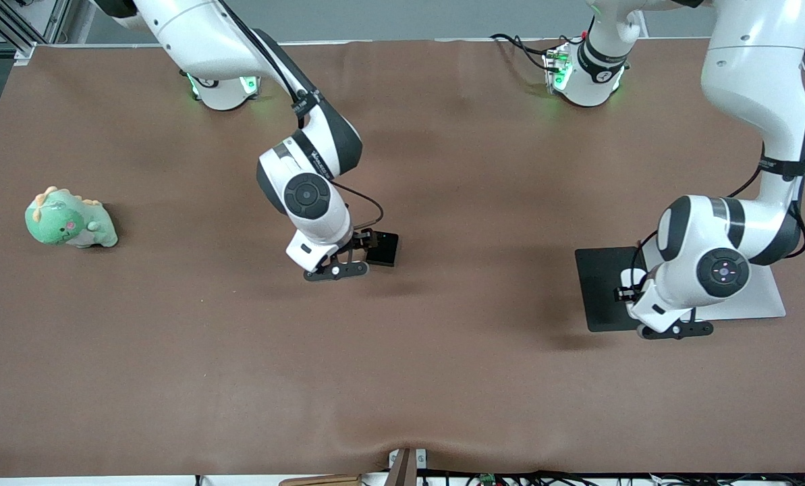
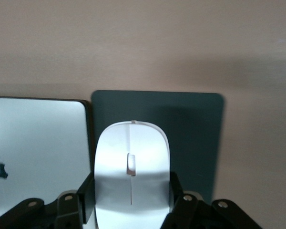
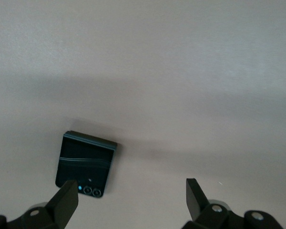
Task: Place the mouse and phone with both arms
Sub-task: 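Carry the mouse to the black pad while the right gripper reaches the phone, then set the mouse on the pad while the right gripper grasps the phone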
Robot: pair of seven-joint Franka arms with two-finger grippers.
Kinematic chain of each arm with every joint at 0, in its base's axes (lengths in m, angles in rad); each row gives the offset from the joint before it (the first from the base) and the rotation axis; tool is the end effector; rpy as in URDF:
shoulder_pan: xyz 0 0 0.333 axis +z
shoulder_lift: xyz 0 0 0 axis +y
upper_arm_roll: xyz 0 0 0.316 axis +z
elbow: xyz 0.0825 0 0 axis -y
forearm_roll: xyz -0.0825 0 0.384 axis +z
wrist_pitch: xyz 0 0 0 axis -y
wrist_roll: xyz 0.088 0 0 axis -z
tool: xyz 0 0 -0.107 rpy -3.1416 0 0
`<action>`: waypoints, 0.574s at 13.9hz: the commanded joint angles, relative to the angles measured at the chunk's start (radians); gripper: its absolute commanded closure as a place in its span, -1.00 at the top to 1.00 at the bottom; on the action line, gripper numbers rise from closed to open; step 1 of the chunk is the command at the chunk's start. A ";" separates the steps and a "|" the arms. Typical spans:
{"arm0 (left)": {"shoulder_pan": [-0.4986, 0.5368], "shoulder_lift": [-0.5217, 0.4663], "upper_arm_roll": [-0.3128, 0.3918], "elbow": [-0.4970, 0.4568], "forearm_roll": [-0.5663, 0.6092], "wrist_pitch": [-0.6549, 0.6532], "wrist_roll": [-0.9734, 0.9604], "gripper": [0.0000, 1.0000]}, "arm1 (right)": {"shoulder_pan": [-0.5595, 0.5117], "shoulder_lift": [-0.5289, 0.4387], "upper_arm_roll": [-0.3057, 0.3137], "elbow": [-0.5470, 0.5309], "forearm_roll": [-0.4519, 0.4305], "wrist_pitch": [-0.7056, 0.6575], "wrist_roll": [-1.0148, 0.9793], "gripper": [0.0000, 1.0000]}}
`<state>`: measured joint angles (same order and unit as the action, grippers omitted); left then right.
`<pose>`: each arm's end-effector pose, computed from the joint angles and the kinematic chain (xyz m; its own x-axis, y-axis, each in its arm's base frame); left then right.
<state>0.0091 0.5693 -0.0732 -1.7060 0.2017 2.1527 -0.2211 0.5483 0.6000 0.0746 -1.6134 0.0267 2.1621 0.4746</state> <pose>0.6601 -0.0297 0.2531 0.9939 0.0515 -0.0971 0.0377 -0.9896 -0.1387 0.5601 0.3958 0.2728 0.9898 0.1215 -0.0741 0.1193 -0.9923 -0.0332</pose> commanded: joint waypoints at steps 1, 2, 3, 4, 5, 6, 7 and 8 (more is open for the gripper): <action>0.011 -0.025 -0.019 -0.092 0.013 0.085 0.006 -0.47 | 0.025 0.055 -0.007 0.018 0.009 0.068 0.012 1.00; 0.017 -0.020 -0.019 -0.105 0.013 0.114 0.006 -0.47 | 0.027 0.069 -0.007 0.017 0.009 0.091 0.024 1.00; 0.028 -0.008 -0.019 -0.122 0.013 0.154 0.006 -0.46 | 0.031 0.081 -0.007 0.017 0.009 0.110 0.068 1.00; 0.032 0.000 -0.019 -0.144 0.013 0.197 0.006 -0.44 | 0.050 0.090 -0.007 0.017 0.009 0.125 0.119 1.00; 0.032 0.001 -0.019 -0.162 0.013 0.228 0.008 -0.43 | 0.067 0.101 -0.007 0.018 0.007 0.136 0.168 1.00; 0.032 0.003 -0.017 -0.179 0.013 0.252 0.008 -0.41 | 0.076 0.112 -0.009 0.018 0.004 0.148 0.209 1.00; 0.032 0.007 -0.017 -0.185 0.013 0.265 0.008 -0.37 | 0.084 0.121 -0.009 0.018 0.005 0.166 0.244 1.00; 0.032 0.009 -0.017 -0.187 0.013 0.265 0.008 -0.26 | 0.093 0.132 -0.009 0.018 -0.001 0.179 0.287 1.00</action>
<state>0.0289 0.5876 -0.0808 -1.8696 0.2017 2.3911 -0.2134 0.6177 0.7071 0.0749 -1.6130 0.0267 2.3211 0.6805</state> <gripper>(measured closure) 0.383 0.000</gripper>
